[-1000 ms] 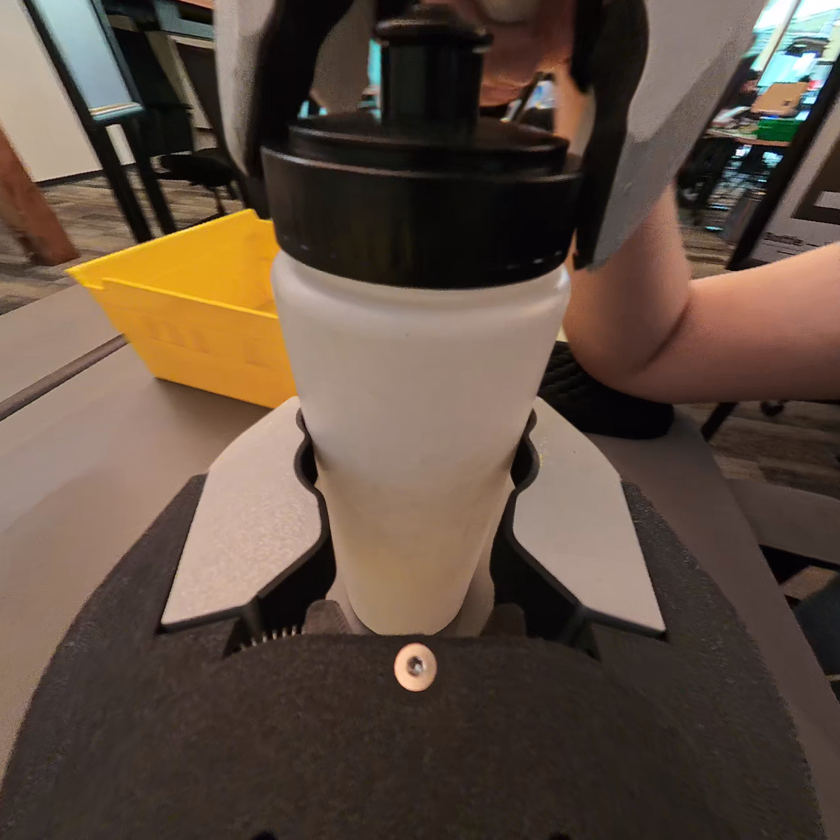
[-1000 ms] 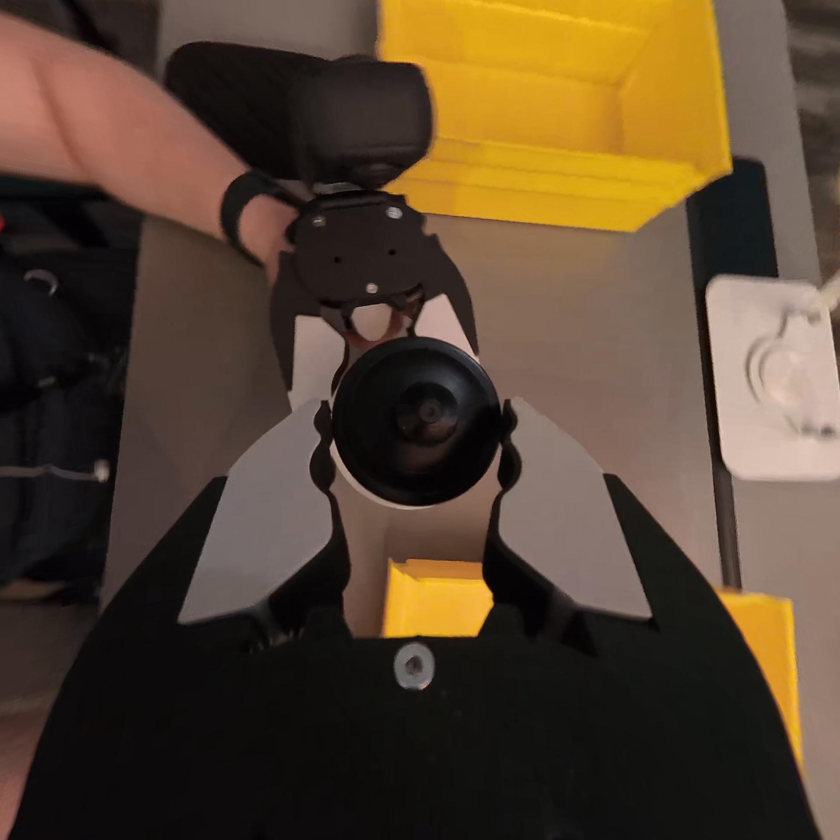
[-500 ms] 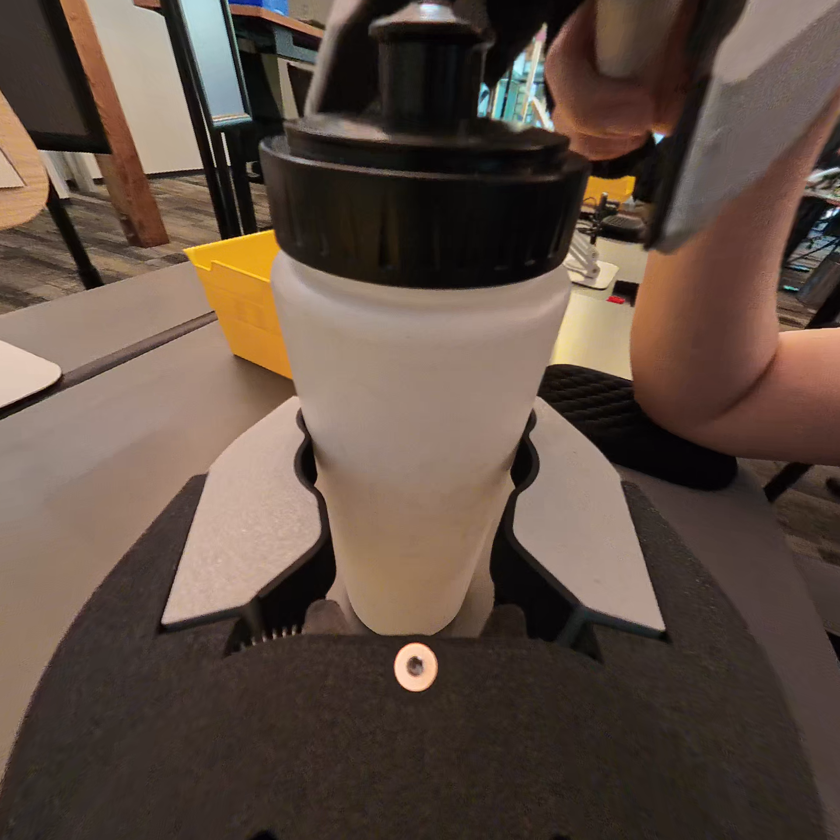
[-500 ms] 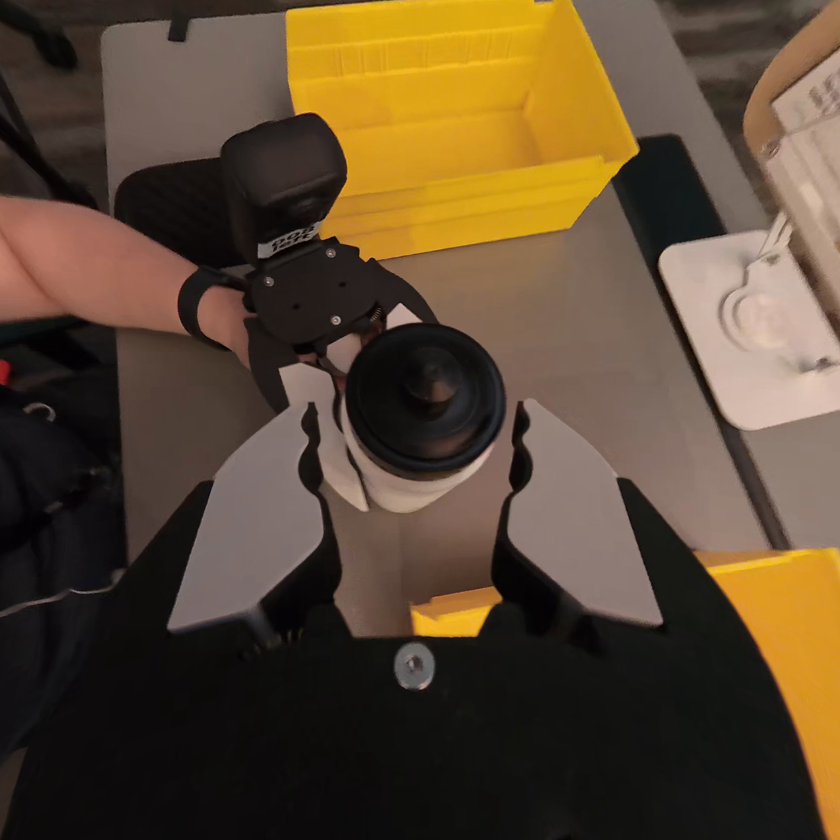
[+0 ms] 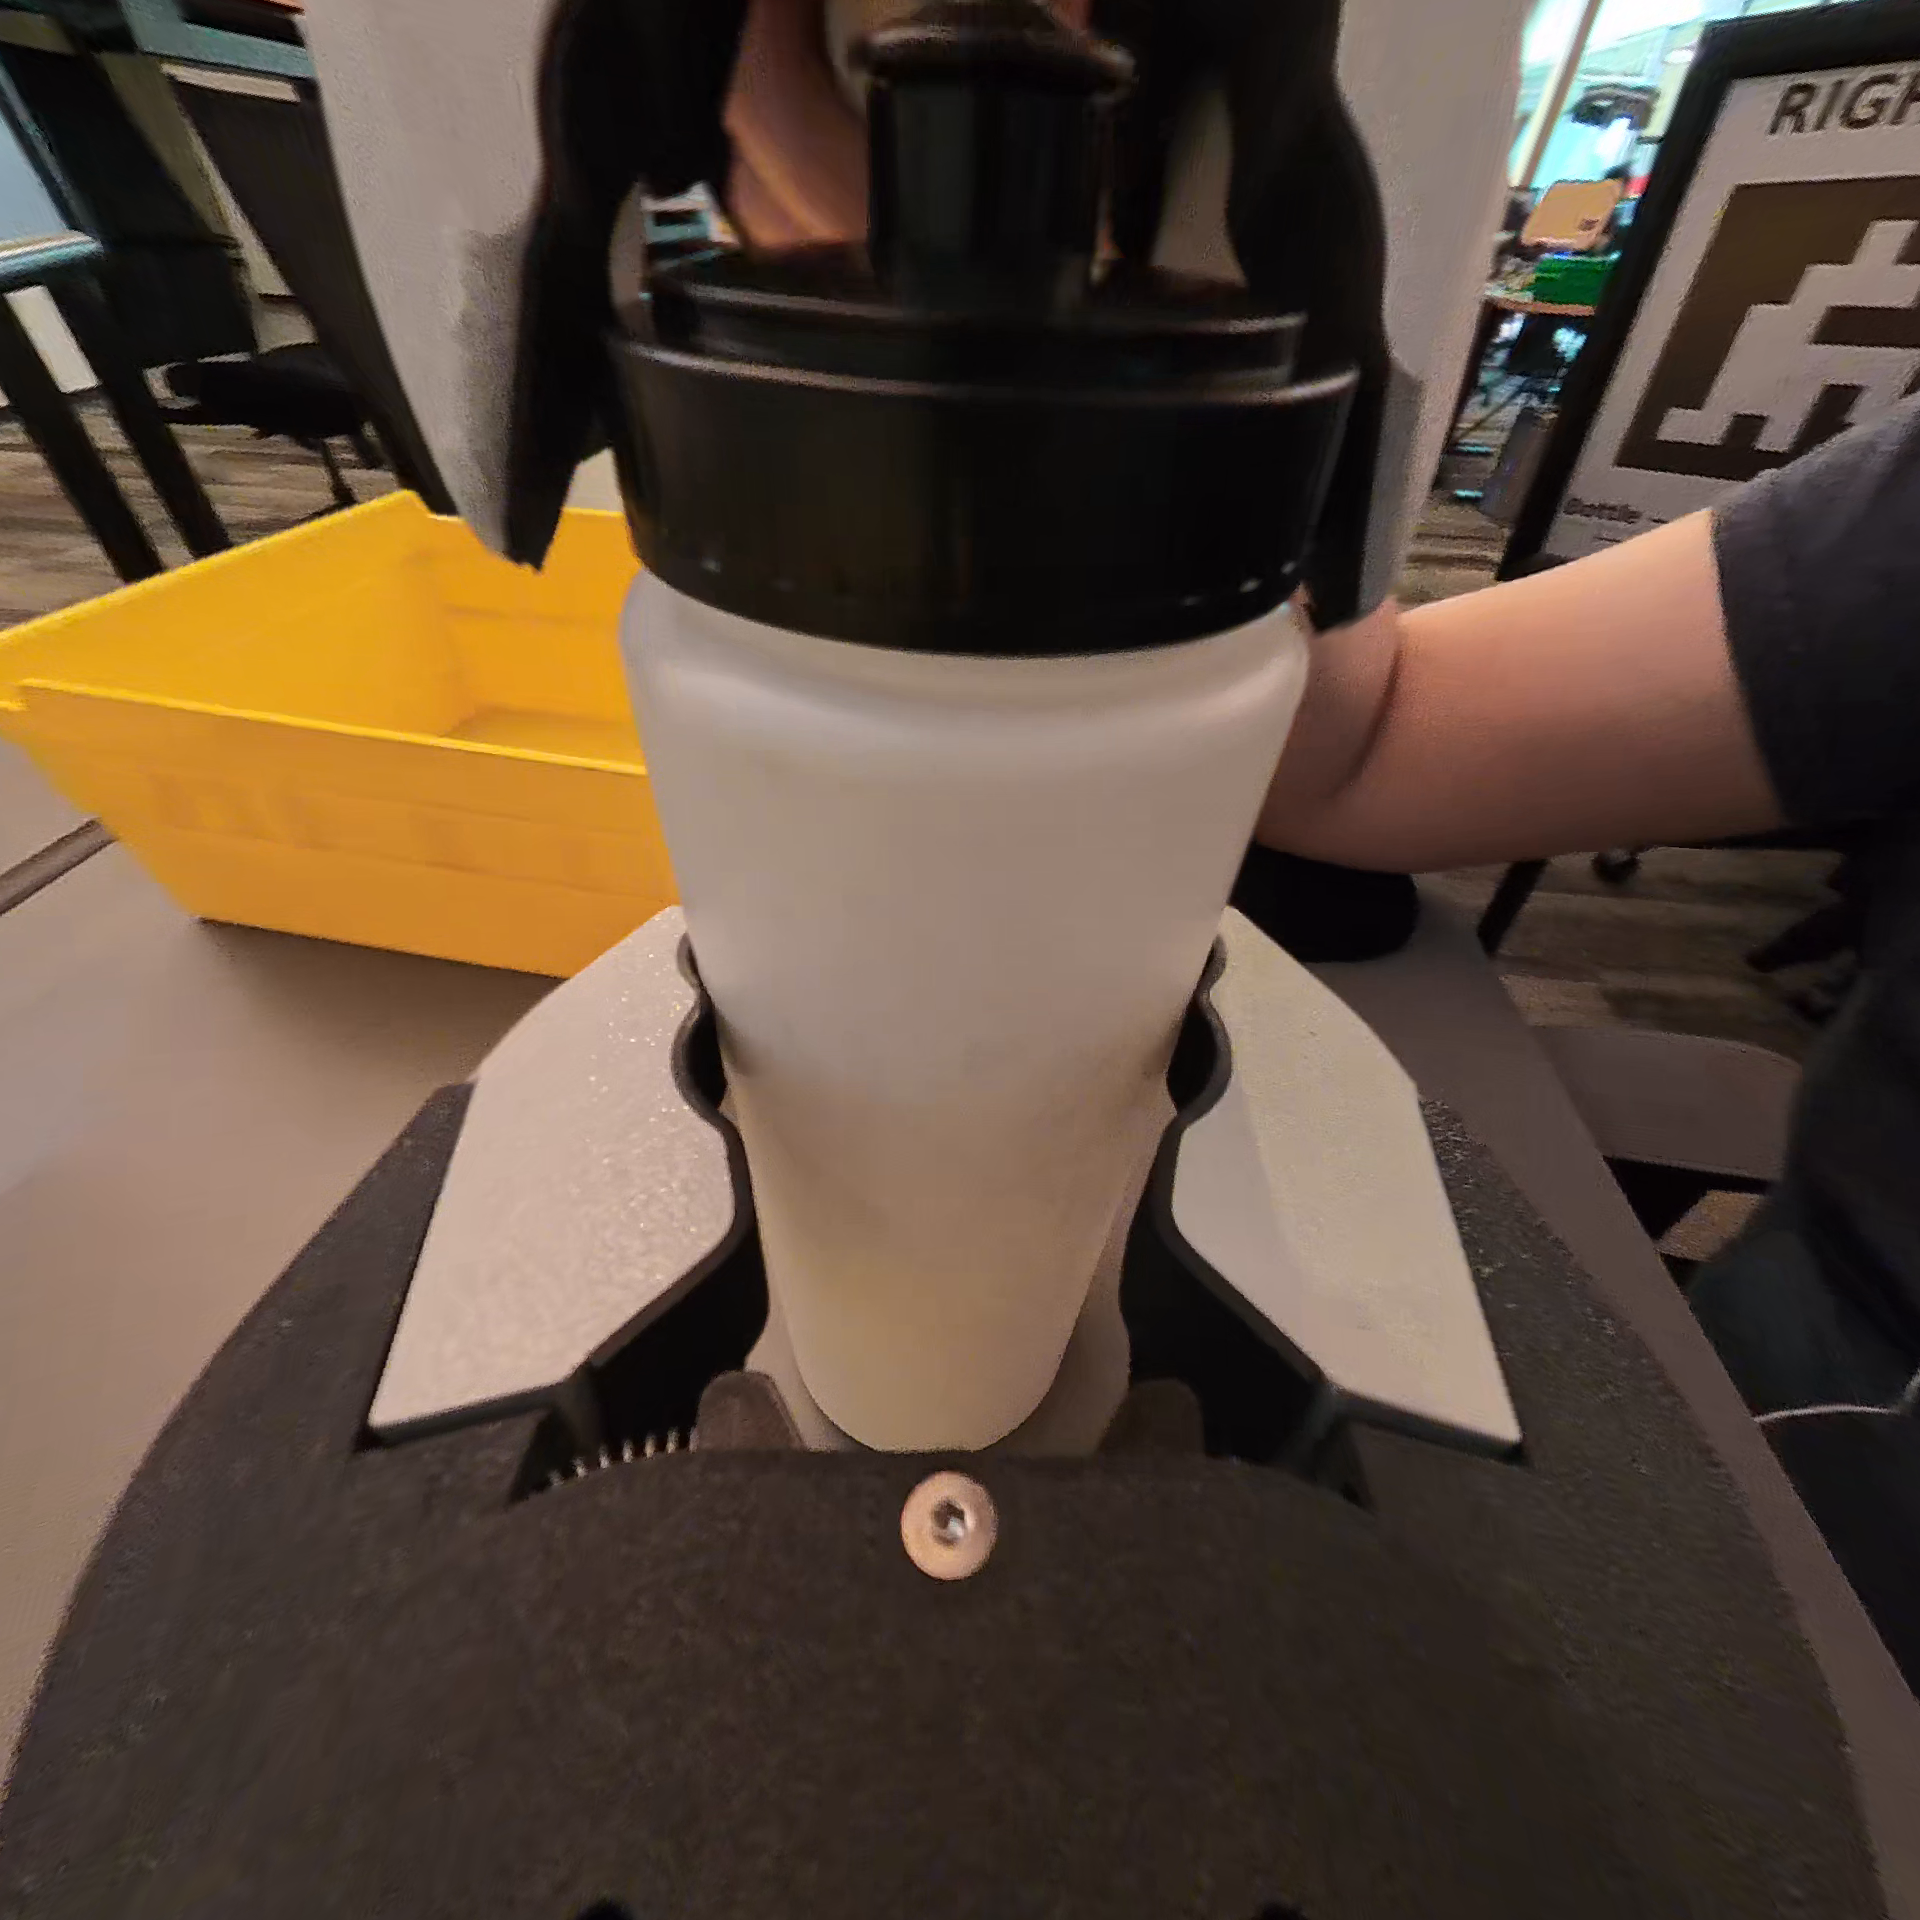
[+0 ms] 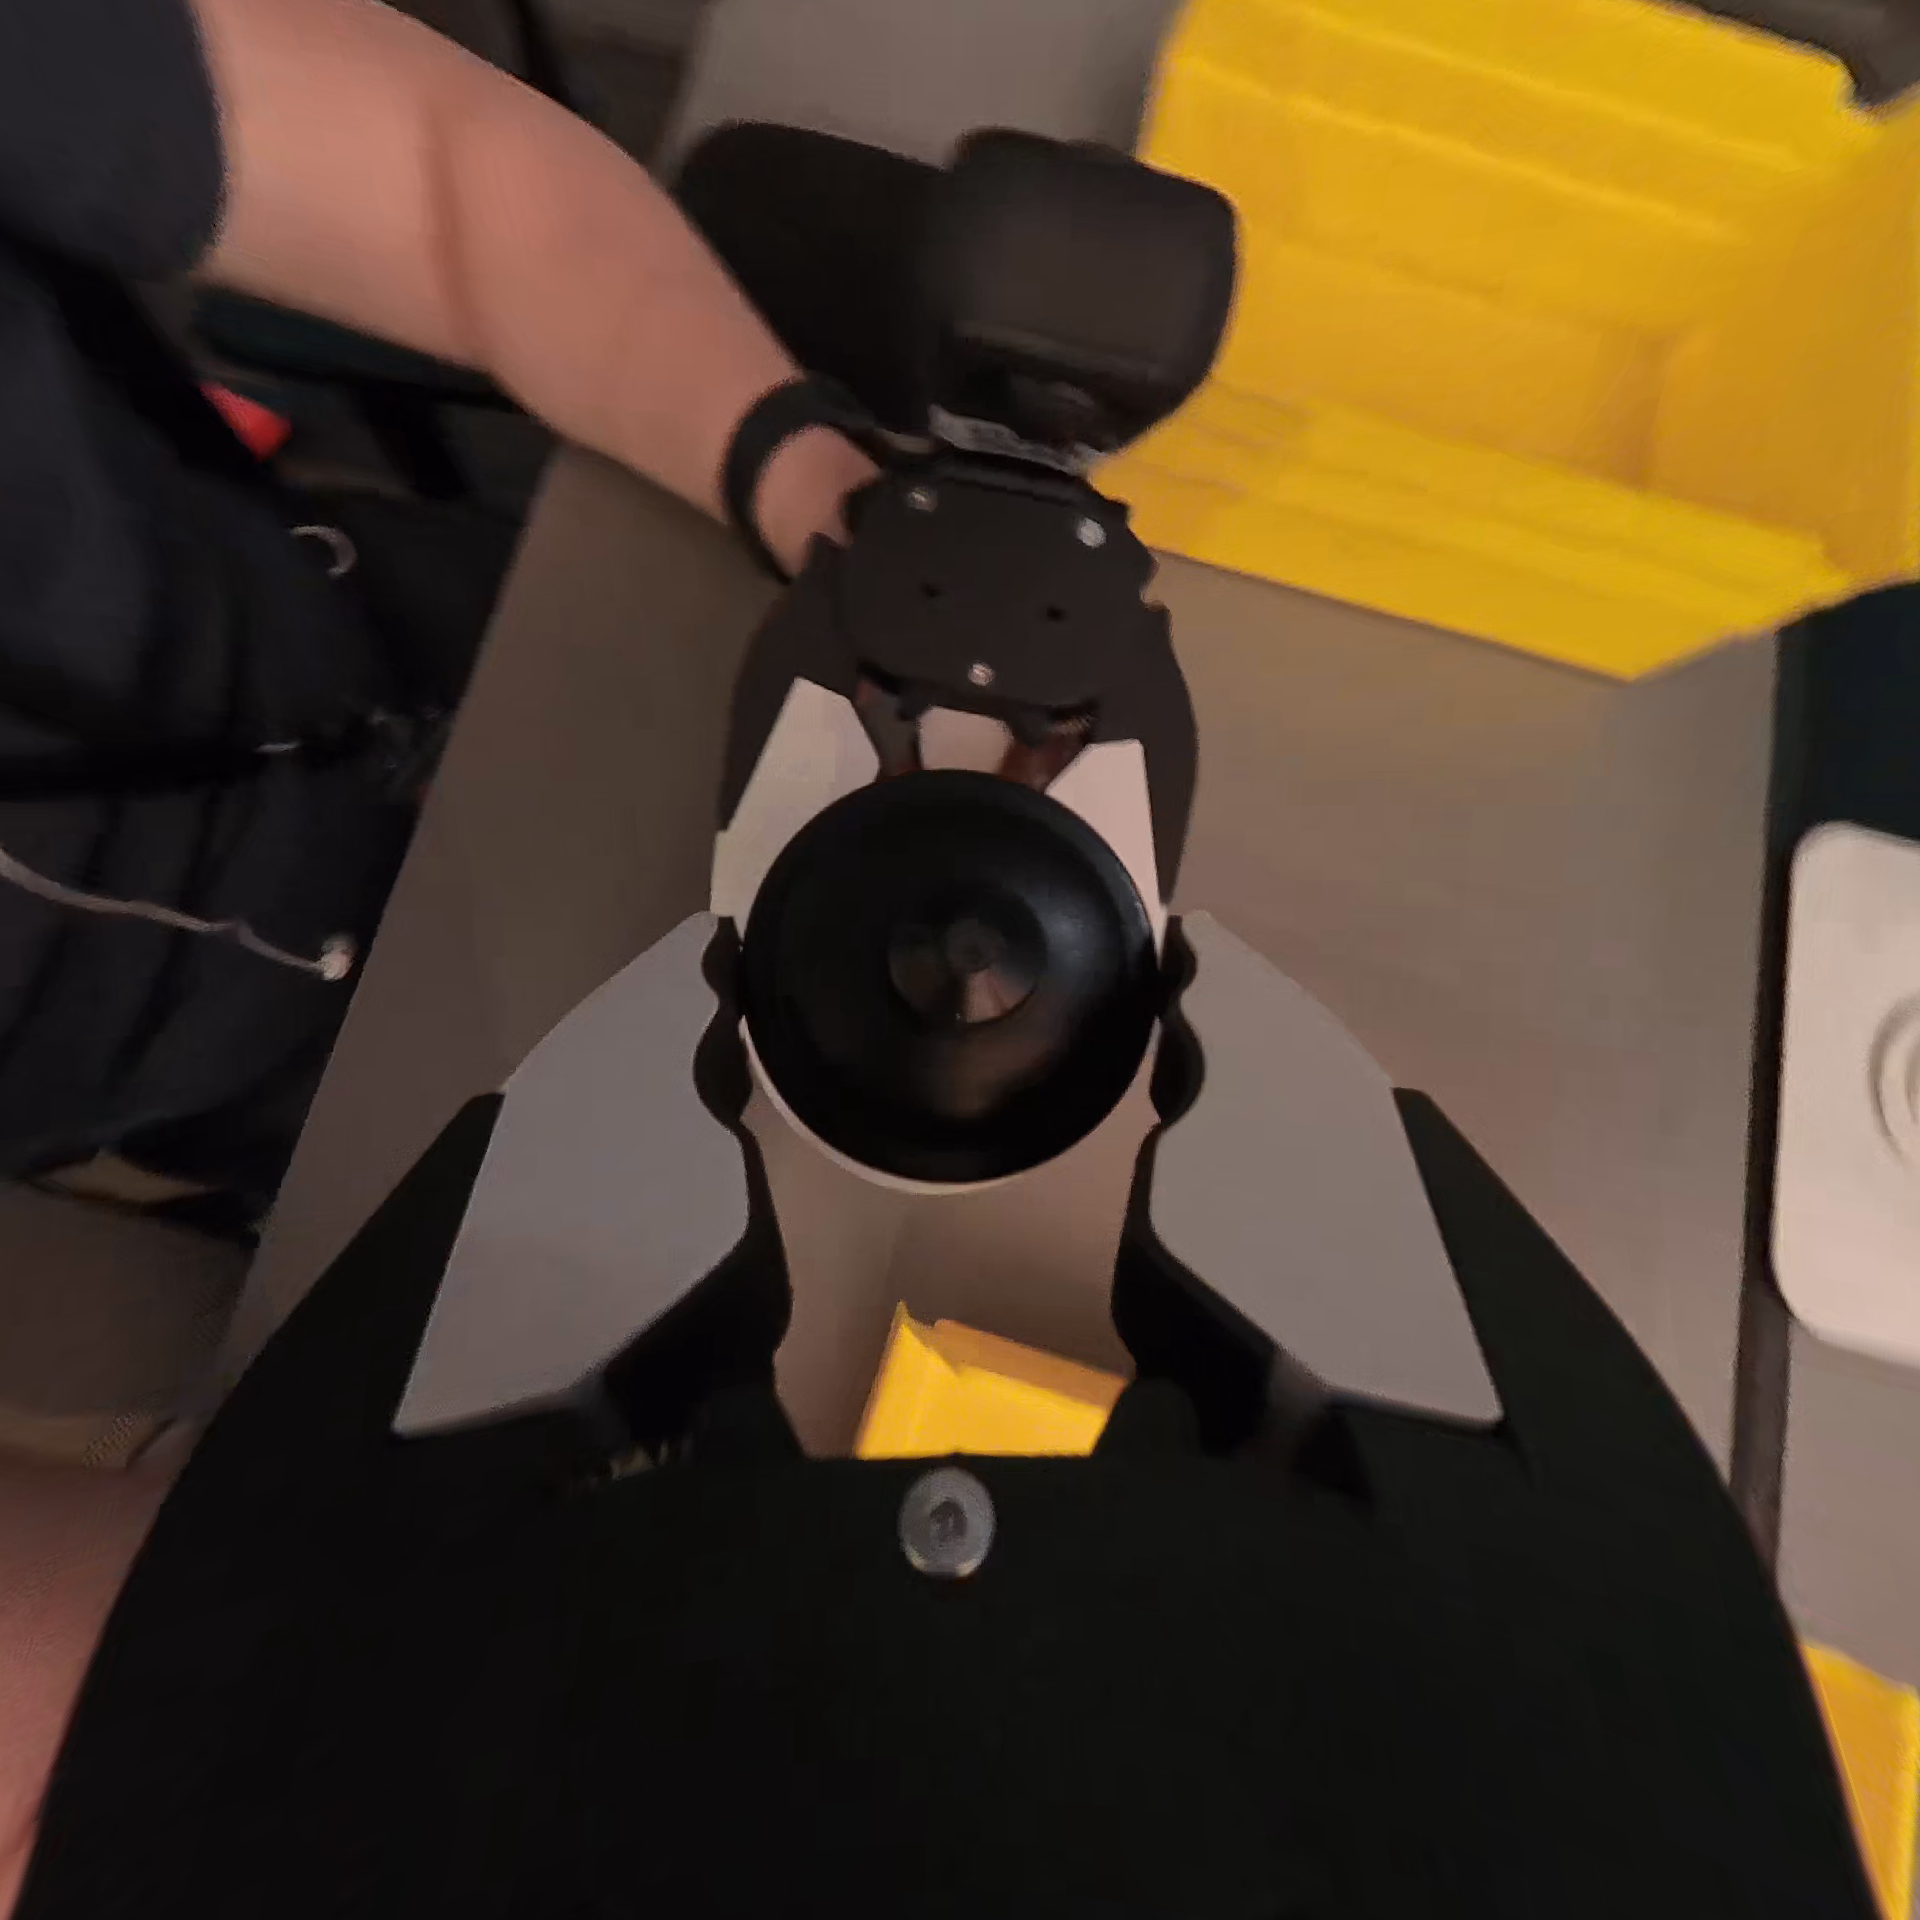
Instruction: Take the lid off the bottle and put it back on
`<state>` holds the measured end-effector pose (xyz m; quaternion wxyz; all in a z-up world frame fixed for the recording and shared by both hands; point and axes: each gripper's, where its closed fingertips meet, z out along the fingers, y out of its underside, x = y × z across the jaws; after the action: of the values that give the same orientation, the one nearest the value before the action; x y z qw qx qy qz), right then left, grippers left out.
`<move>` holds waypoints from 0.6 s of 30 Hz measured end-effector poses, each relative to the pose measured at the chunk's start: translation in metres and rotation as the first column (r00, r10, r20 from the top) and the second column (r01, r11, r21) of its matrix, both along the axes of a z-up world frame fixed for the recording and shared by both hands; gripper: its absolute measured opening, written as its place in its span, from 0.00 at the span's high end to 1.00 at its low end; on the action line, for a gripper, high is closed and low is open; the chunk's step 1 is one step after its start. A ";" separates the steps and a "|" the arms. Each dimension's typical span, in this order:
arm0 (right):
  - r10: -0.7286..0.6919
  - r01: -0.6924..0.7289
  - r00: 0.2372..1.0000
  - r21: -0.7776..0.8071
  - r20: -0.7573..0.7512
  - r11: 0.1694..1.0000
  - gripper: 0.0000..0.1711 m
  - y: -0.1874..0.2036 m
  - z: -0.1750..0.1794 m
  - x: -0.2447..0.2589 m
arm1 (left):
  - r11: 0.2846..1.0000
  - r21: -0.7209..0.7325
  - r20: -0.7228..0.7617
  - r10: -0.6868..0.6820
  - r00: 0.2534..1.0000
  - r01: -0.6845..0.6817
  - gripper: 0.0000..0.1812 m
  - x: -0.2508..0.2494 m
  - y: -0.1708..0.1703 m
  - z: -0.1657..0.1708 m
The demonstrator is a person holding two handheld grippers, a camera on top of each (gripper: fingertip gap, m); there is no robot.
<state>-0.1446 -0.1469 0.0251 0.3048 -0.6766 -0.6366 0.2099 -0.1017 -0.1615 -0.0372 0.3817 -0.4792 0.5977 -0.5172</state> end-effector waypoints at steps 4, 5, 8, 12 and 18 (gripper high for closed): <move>-0.012 0.010 0.999 -0.038 -0.051 0.999 0.55 0.006 0.002 0.001 | 0.998 -0.031 0.009 0.054 0.998 -0.054 0.53 0.001 0.010 0.001; -0.076 0.074 0.996 -0.034 -0.048 0.997 0.55 0.014 0.002 0.001 | 0.994 -0.032 0.012 0.103 0.995 -0.103 0.53 0.002 0.018 0.002; -0.279 0.279 0.958 -0.016 -0.062 0.960 0.54 0.034 0.009 0.000 | 0.977 -0.017 0.009 0.213 0.977 -0.213 0.53 0.000 0.037 0.001; -0.449 0.449 0.892 -0.019 -0.039 0.893 0.55 0.046 0.007 -0.002 | 0.960 0.002 -0.001 0.280 0.960 -0.280 0.53 -0.002 0.045 0.000; -0.448 0.448 0.893 0.007 0.044 0.894 0.54 0.042 -0.002 -0.001 | 0.968 0.010 -0.014 0.251 0.968 -0.251 0.53 -0.002 0.039 0.000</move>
<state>-0.1452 -0.1047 0.0228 0.3297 -0.8101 -0.4697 0.1201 -0.1032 -0.1226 -0.0373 0.4416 -0.5530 0.5374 -0.4587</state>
